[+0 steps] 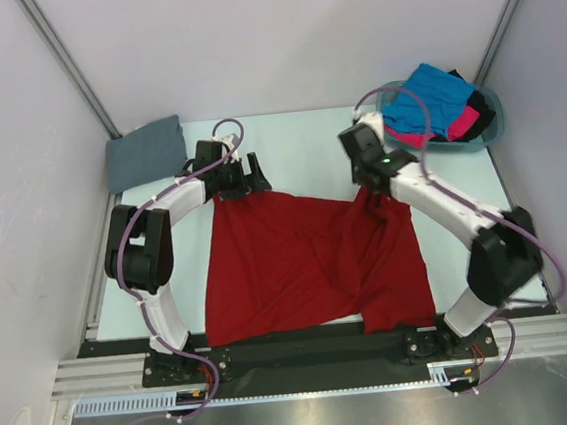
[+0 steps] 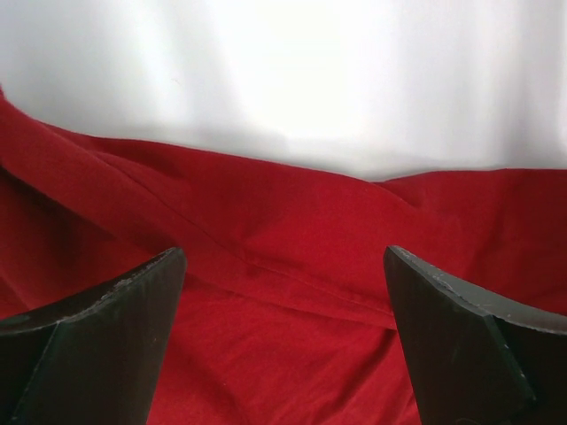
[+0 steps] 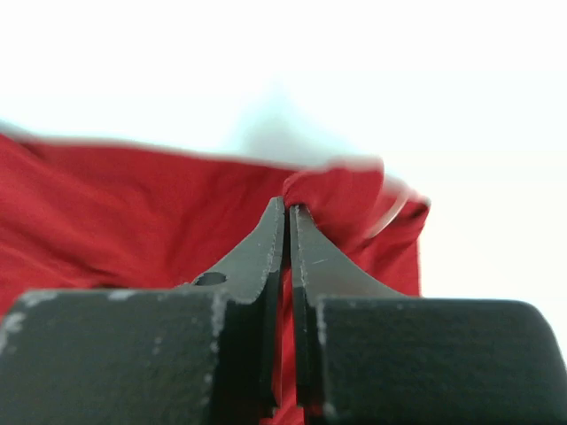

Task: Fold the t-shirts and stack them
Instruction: Flatten the tshirt out

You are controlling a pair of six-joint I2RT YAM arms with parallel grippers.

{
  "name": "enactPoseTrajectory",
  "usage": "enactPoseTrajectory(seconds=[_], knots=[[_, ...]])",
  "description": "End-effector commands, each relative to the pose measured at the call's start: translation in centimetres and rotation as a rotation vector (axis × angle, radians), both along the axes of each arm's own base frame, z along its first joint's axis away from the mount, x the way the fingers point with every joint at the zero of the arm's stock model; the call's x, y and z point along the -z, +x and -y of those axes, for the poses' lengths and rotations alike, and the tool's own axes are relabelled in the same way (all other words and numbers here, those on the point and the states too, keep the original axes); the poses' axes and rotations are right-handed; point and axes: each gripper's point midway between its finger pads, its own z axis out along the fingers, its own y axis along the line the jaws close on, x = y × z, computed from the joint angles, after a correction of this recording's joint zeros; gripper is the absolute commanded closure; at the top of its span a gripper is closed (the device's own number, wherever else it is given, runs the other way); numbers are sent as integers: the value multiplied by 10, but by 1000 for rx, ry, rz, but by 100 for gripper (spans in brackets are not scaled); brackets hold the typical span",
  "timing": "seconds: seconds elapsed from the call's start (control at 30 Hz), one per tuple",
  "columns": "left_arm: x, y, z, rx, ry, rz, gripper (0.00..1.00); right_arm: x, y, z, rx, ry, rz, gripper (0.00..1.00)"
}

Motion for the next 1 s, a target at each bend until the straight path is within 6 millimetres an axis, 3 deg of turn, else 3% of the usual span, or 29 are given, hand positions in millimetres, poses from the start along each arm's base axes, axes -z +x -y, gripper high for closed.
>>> enactPoseTrajectory(seconds=[0.0,0.07,0.13,0.5,0.57,0.73,0.87,0.93,0.97], knots=[[-22,3,-3,-8,17,78,0,-67,3,32,56,49,168,99],[-26,3,-4,-9,13,90,0,-76,0,46,89,43,180,99],[-25,0,-4,-11,11,86,0,-73,0,62,126,30,172,99],[-25,-16,-6,-20,-18,104,0,-40,4,82,185,47,136,100],[-25,-16,-7,-27,-16,113,0,-31,11,87,197,55,133,100],[-21,-17,-8,-26,-7,100,0,-12,33,120,300,46,111,100],[-18,-15,-7,-24,-2,84,0,-10,57,137,345,45,134,100],[-19,-13,-7,-25,-3,90,0,-18,75,141,339,54,163,100],[-16,-14,-7,-24,-2,82,0,-7,83,143,341,44,143,100]])
